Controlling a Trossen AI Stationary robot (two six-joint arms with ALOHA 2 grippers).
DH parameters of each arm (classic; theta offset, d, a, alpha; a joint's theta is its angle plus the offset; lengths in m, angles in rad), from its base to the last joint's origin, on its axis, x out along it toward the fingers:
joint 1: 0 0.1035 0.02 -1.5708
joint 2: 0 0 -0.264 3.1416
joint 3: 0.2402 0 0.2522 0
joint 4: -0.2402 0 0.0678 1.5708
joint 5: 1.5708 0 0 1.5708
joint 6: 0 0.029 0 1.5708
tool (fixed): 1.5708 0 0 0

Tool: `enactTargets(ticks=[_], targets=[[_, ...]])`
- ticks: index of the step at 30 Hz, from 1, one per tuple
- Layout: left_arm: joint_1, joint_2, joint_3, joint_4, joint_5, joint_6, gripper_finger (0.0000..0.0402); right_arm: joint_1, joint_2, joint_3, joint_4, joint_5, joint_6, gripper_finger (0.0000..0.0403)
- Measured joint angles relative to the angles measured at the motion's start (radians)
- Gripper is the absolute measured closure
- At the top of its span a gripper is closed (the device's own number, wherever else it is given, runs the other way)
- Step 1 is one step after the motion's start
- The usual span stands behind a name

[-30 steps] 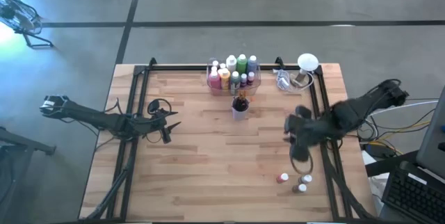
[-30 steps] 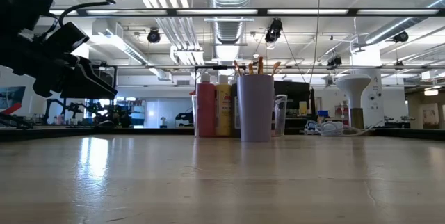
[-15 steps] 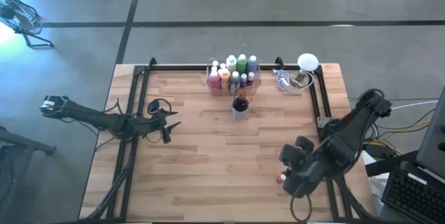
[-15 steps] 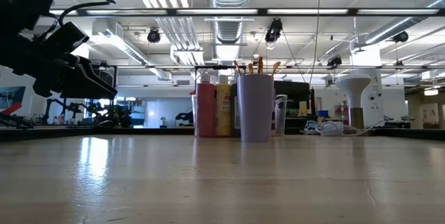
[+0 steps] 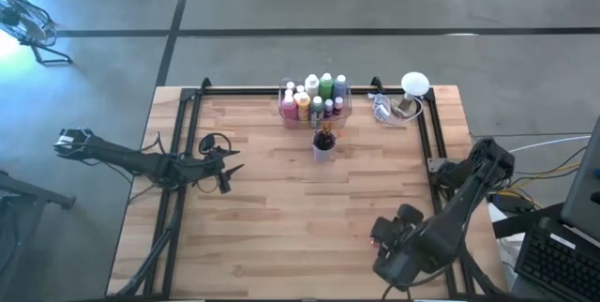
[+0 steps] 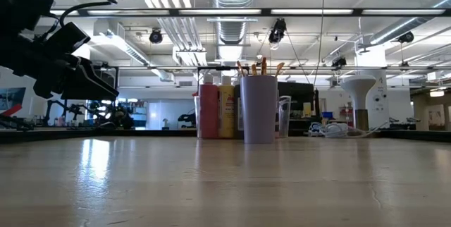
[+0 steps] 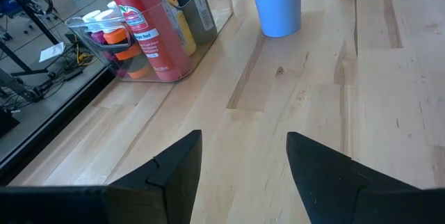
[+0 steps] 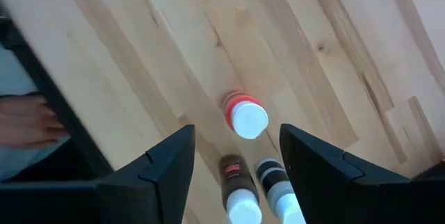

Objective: Pick & Place Paint Supplies
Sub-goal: Put the orange black paint bottle into the transparent bin

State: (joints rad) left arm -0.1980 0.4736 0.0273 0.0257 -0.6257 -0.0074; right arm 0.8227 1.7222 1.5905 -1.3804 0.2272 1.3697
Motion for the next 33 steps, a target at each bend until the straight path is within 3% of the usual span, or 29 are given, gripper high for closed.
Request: enactTargets(ticks=[12,25,33], targets=[[0.000,0.000,0.000,0.000,0.000,0.000,0.0186,0.007,0.023,-0.035,0.016,-0.017,0.079,0.0191],[0.000,0.000,0.000,0.000,0.000,0.000,0.0186,-0.007,-0.056,-0.229,0.165,-0.044,0.071,0.0174],[0.000,0.000,0.000,0.000,0.000,0.000,0.0186,-0.017,-0.134,-0.384,0.353,-0.045,0.070,0.0183]])
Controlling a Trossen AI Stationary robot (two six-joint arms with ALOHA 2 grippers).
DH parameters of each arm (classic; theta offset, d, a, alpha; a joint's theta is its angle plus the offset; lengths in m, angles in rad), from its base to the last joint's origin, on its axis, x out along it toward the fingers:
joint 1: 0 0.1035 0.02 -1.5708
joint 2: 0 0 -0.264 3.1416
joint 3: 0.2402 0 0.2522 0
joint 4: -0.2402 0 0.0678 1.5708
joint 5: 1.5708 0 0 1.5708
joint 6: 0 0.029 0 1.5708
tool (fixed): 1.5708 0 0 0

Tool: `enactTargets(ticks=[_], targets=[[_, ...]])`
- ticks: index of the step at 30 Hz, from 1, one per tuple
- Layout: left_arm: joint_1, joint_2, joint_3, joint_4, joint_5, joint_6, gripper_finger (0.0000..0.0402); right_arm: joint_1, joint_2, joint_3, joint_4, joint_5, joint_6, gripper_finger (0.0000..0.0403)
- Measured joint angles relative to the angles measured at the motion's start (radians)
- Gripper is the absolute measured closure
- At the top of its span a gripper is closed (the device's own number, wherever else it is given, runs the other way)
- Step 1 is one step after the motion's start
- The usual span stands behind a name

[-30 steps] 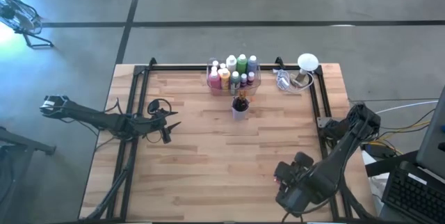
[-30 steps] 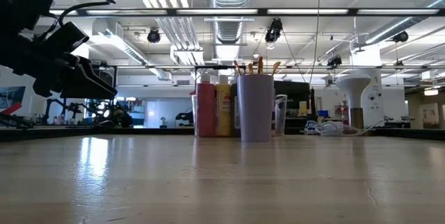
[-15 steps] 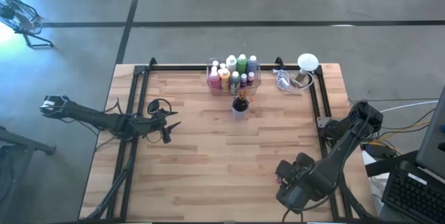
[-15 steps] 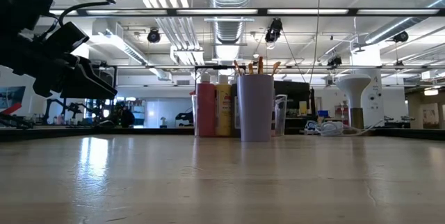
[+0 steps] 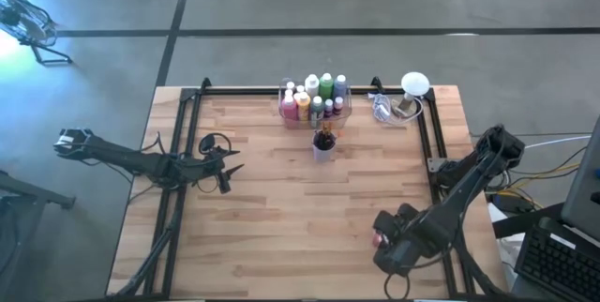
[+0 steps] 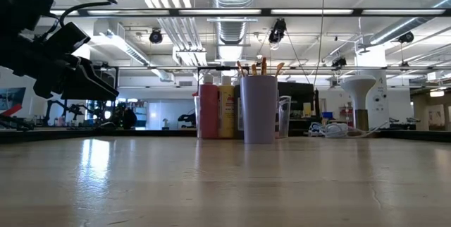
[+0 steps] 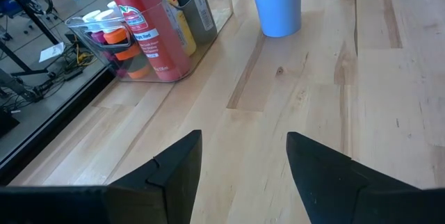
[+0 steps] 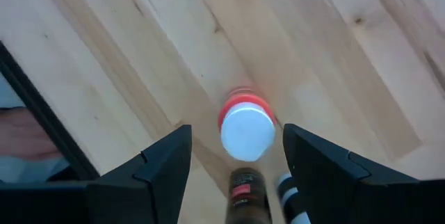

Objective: Pick & Place Paint Supplies
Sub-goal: Put the orange black paint bottle into the transparent bin

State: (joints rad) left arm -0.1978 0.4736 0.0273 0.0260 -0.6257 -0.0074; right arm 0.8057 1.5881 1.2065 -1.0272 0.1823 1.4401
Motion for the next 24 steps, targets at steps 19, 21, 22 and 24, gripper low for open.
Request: enactTargets(ticks=[19,21,22,24], targets=[[0.000,0.000,0.000,0.000,0.000,0.000,0.0186,-0.019,-0.011,-0.117,0.073,0.000,-0.003,0.0187],[0.000,0.000,0.000,0.000,0.000,0.000,0.0186,-0.021,-0.011,-0.117,0.074,0.000,-0.007,0.0203],[0.000,0.000,0.000,0.000,0.000,0.000,0.0186,-0.023,-0.011,-0.117,0.074,0.000,-0.008,0.0213],[0.000,0.000,0.000,0.000,0.000,0.000,0.0186,-0.025,-0.011,-0.117,0.074,0.000,-0.015,0.0235]])
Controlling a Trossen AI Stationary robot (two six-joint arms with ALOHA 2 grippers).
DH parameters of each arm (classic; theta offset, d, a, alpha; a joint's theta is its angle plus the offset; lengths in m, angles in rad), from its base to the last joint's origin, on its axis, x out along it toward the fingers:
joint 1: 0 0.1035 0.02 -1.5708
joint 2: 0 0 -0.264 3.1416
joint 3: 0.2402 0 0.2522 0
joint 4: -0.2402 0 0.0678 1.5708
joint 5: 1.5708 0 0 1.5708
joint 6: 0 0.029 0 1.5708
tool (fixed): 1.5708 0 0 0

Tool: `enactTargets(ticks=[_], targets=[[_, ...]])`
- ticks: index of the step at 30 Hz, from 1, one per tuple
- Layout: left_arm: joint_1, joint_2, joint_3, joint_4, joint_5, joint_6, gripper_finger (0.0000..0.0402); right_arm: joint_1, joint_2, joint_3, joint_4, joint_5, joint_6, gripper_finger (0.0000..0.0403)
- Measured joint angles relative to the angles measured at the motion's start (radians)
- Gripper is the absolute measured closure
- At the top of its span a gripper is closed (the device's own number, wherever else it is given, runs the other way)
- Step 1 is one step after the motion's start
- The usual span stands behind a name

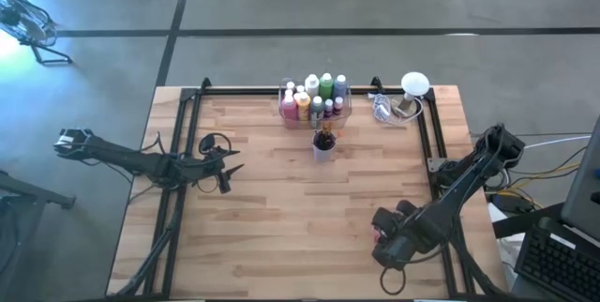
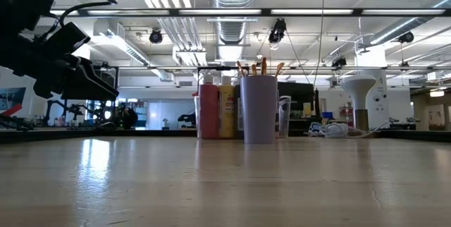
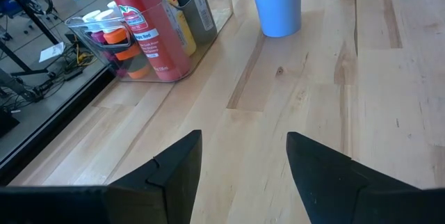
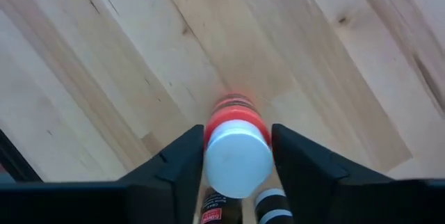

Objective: Pick & Place Paint Supplies
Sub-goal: Put the orange black paint bottle into the transparent bin

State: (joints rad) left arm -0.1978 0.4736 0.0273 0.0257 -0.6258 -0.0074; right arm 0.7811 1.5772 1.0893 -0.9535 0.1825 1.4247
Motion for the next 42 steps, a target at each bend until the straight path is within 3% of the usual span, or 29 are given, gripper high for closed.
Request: enactTargets(ticks=[5,13,18,24,30,36,42], targets=[[0.000,0.000,0.000,0.000,0.000,0.000,0.0186,-0.007,0.000,0.021,-0.010,-0.001,-0.041,0.0291],[0.000,0.000,0.000,0.000,0.000,0.000,0.0186,-0.020,0.000,0.083,-0.088,-0.003,-0.076,0.0291],[0.000,0.000,0.000,0.000,0.000,0.000,0.0186,-0.080,0.000,0.146,-0.256,0.001,-0.169,0.0291],[0.000,0.000,0.000,0.000,0.000,0.000,0.0186,-0.237,-0.033,0.189,-0.400,0.064,-0.382,0.0291],[0.000,0.000,0.000,0.000,0.000,0.000,0.0186,-0.416,-0.155,0.182,-0.391,0.142,-0.598,0.0291],[0.000,0.000,0.000,0.000,0.000,0.000,0.0186,-0.598,-0.296,0.181,-0.271,0.214,-0.845,0.0291],[0.000,0.000,0.000,0.000,0.000,0.000,0.0186,-0.803,-0.364,0.181,-0.123,0.196,-1.100,0.0291]])
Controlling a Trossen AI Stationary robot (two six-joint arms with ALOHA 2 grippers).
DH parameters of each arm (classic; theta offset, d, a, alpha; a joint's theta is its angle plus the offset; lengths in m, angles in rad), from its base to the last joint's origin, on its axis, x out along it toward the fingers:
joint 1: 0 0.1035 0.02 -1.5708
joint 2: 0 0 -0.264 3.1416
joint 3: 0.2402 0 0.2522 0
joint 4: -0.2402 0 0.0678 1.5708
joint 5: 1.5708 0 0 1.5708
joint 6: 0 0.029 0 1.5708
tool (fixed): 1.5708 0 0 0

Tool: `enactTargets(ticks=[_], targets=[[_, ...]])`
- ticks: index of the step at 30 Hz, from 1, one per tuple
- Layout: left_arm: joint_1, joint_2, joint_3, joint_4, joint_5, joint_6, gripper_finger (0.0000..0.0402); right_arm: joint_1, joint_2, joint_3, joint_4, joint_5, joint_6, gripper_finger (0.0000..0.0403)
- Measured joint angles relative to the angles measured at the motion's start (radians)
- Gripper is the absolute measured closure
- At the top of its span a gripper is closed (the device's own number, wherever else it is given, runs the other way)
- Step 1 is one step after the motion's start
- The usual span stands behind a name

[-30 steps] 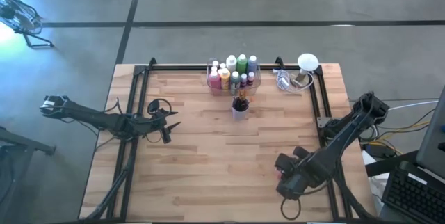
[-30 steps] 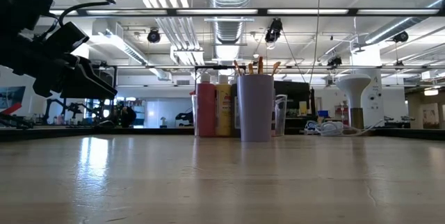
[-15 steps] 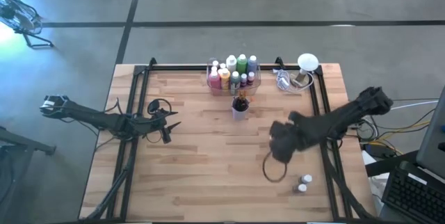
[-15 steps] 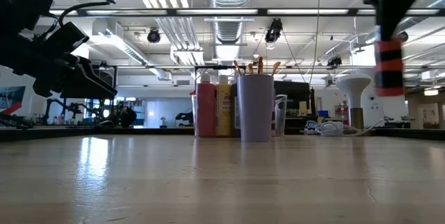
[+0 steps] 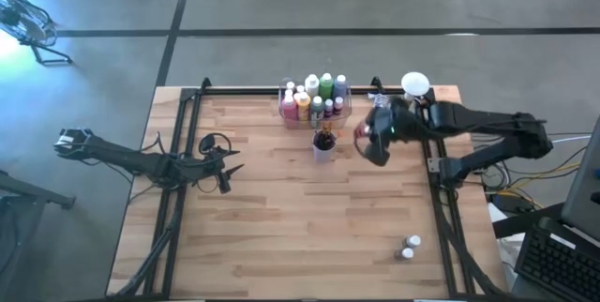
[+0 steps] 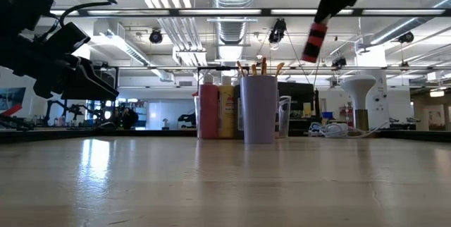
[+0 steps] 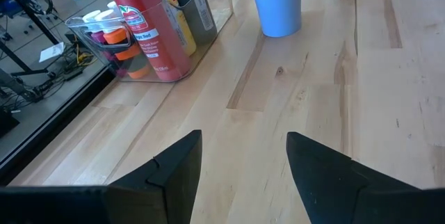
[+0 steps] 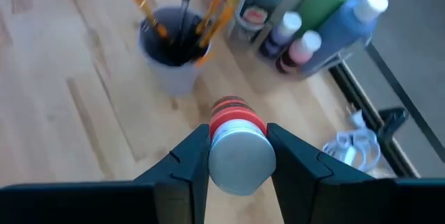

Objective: Pick & Place Paint Supplies
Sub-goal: Put the orange black paint bottle into the transparent bin

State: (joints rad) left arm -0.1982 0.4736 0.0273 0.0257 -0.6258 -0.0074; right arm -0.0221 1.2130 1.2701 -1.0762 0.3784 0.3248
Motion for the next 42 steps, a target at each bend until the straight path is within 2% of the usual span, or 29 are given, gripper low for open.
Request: enactTargets(ticks=[6,12,19,24,42], targets=[[0.000,0.000,0.000,0.000,0.000,0.000,0.0186,-0.192,0.006,-0.005,0.133,-0.146,-0.192,0.0291],[0.000,0.000,0.000,0.000,0.000,0.000,0.0186,-0.336,0.055,-0.010,0.229,-0.249,-0.309,0.0291],[0.000,0.000,0.000,0.000,0.000,0.000,0.0186,-0.447,0.157,-0.002,0.281,-0.281,-0.409,0.0291],[0.000,0.000,0.000,0.000,0.000,0.000,0.0186,-0.500,0.206,0.002,0.300,-0.306,-0.434,0.0291],[0.000,0.000,0.000,0.000,0.000,0.000,0.0186,-0.562,0.326,0.002,0.380,-0.389,-0.505,0.0291]])
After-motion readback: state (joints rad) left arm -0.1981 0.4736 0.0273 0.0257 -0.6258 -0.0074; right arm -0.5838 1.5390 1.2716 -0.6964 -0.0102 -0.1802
